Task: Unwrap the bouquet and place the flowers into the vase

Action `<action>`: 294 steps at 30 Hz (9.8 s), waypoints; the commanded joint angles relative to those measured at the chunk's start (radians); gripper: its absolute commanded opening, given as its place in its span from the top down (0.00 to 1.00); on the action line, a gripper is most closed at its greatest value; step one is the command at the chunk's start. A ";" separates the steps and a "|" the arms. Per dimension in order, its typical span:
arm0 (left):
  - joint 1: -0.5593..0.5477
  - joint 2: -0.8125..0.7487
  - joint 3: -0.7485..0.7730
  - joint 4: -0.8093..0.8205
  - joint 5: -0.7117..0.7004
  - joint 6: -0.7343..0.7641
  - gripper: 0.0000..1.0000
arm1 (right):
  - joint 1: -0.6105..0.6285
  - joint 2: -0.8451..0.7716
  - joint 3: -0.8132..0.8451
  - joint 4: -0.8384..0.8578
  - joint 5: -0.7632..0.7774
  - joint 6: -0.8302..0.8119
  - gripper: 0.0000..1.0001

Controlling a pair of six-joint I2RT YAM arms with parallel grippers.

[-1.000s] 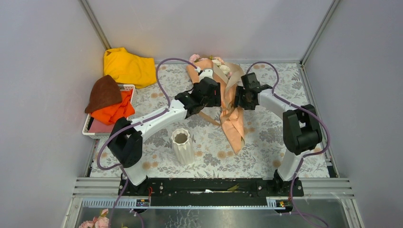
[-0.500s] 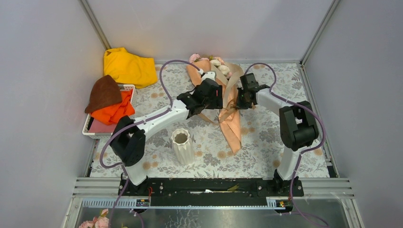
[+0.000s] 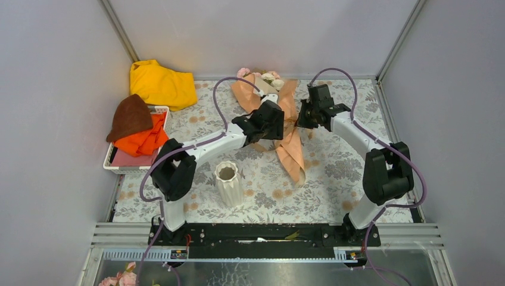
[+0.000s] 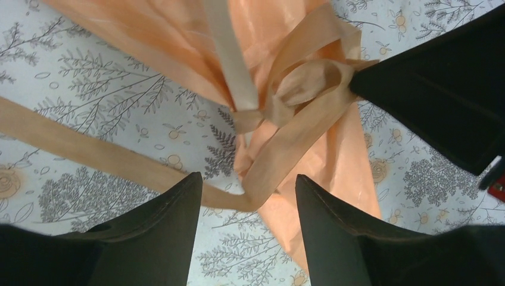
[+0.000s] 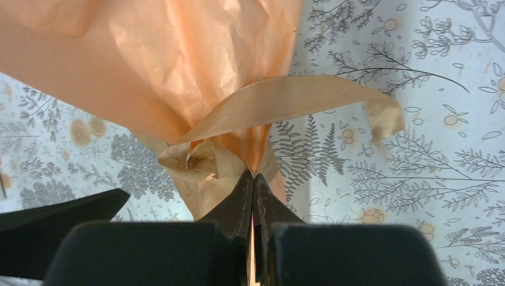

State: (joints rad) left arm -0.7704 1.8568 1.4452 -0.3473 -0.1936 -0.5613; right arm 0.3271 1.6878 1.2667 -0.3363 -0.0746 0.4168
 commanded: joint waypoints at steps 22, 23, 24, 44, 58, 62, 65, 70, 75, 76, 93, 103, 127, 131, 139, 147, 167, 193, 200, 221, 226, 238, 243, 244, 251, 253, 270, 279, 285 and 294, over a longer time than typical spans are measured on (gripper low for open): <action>-0.021 0.233 0.220 -0.030 -0.192 0.146 0.53 | -0.003 -0.152 0.036 0.001 -0.185 0.025 1.00; -0.021 0.240 0.228 -0.025 -0.194 0.144 0.56 | -0.004 -0.158 0.031 0.000 -0.186 0.025 1.00; -0.021 0.243 0.231 -0.019 -0.196 0.140 0.61 | -0.003 -0.163 0.028 -0.002 -0.186 0.024 1.00; -0.016 0.060 0.046 0.114 -0.257 0.074 1.00 | -0.017 -0.168 -0.057 -0.063 0.046 0.018 1.00; 0.018 0.008 -0.004 0.102 -0.273 0.019 1.00 | -0.096 -0.131 -0.124 -0.123 0.199 0.022 1.00; 0.035 -0.007 -0.011 0.081 -0.283 -0.010 1.00 | -0.117 -0.118 -0.148 -0.120 0.209 0.026 1.00; 0.037 -0.014 -0.015 0.077 -0.278 -0.014 1.00 | -0.120 -0.111 -0.157 -0.119 0.223 0.031 0.90; 0.038 -0.006 -0.007 0.075 -0.246 -0.005 1.00 | -0.122 -0.114 -0.154 -0.127 0.257 0.039 0.68; 0.036 0.016 -0.003 0.105 -0.150 0.002 1.00 | -0.122 -0.230 -0.232 -0.003 0.108 0.047 0.50; 0.034 0.023 -0.002 0.107 -0.140 0.001 1.00 | -0.121 -0.252 -0.247 0.025 0.083 0.055 0.47; -0.009 0.056 0.044 0.157 -0.031 0.006 1.00 | 0.032 -0.157 -0.167 0.112 -0.130 0.034 0.36; -0.047 0.019 0.093 0.122 -0.076 0.009 1.00 | 0.053 0.025 -0.025 0.052 -0.031 0.009 0.40; 0.043 -0.199 -0.012 0.077 -0.228 -0.026 1.00 | -0.005 -0.103 -0.159 -0.071 0.295 0.022 0.92; 0.057 -0.229 -0.017 0.065 -0.236 -0.011 1.00 | -0.015 -0.082 -0.176 -0.089 0.349 0.021 0.92; 0.078 -0.257 -0.055 0.063 -0.260 -0.021 1.00 | -0.035 -0.065 -0.179 -0.145 0.475 0.040 0.81; 0.121 -0.353 -0.105 0.075 -0.280 -0.038 1.00 | -0.055 -0.071 -0.197 -0.138 0.471 0.044 0.74; 0.125 -0.271 -0.066 0.123 -0.100 -0.051 1.00 | 0.009 -0.444 -0.268 0.128 0.011 0.043 0.42; 0.069 -0.236 0.074 0.136 -0.008 0.027 1.00 | 0.194 -0.033 0.016 0.176 0.099 0.022 0.63; 0.093 -0.330 0.047 0.087 -0.218 0.043 1.00 | 0.192 -0.007 0.020 0.039 0.353 0.043 0.85; 0.328 -0.485 -0.164 0.099 -0.242 -0.042 1.00 | 0.039 -0.026 -0.062 -0.110 0.493 0.082 0.57; 0.376 -0.481 -0.214 0.121 -0.244 -0.071 1.00 | 0.006 -0.043 -0.089 -0.128 0.500 0.079 0.46; 0.449 -0.503 -0.269 0.127 -0.270 -0.078 1.00 | -0.068 -0.024 -0.133 -0.159 0.511 0.087 0.46; 0.464 -0.493 -0.288 0.133 -0.264 -0.075 1.00 | -0.113 -0.067 -0.151 -0.162 0.506 0.082 0.46; 0.467 -0.492 -0.291 0.133 -0.263 -0.076 1.00 | -0.122 -0.082 -0.152 -0.166 0.503 0.080 0.46; 0.471 -0.471 -0.295 0.235 0.019 -0.023 1.00 | -0.135 -0.243 -0.217 -0.013 0.221 0.027 0.48; 0.470 -0.461 -0.290 0.269 0.109 -0.016 1.00 | -0.130 -0.269 -0.214 0.015 0.126 0.021 0.48; 0.339 -0.287 -0.172 0.306 0.352 0.115 1.00 | -0.013 -0.410 -0.148 0.052 -0.237 -0.091 0.22; 0.288 -0.238 -0.144 0.310 0.334 0.126 1.00 | 0.021 -0.392 -0.192 0.065 -0.272 -0.060 0.37; 0.230 -0.222 -0.079 0.287 0.315 0.148 1.00 | 0.151 -0.315 -0.189 0.057 -0.226 -0.070 0.51; 0.197 -0.230 -0.019 0.255 0.289 0.159 1.00 | 0.240 -0.212 -0.177 0.081 -0.209 -0.078 0.40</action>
State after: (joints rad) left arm -0.5682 1.6352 1.3914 -0.1070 0.1184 -0.4294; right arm 0.5484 1.4509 1.0672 -0.3012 -0.2981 0.3515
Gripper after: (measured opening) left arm 0.007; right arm 0.599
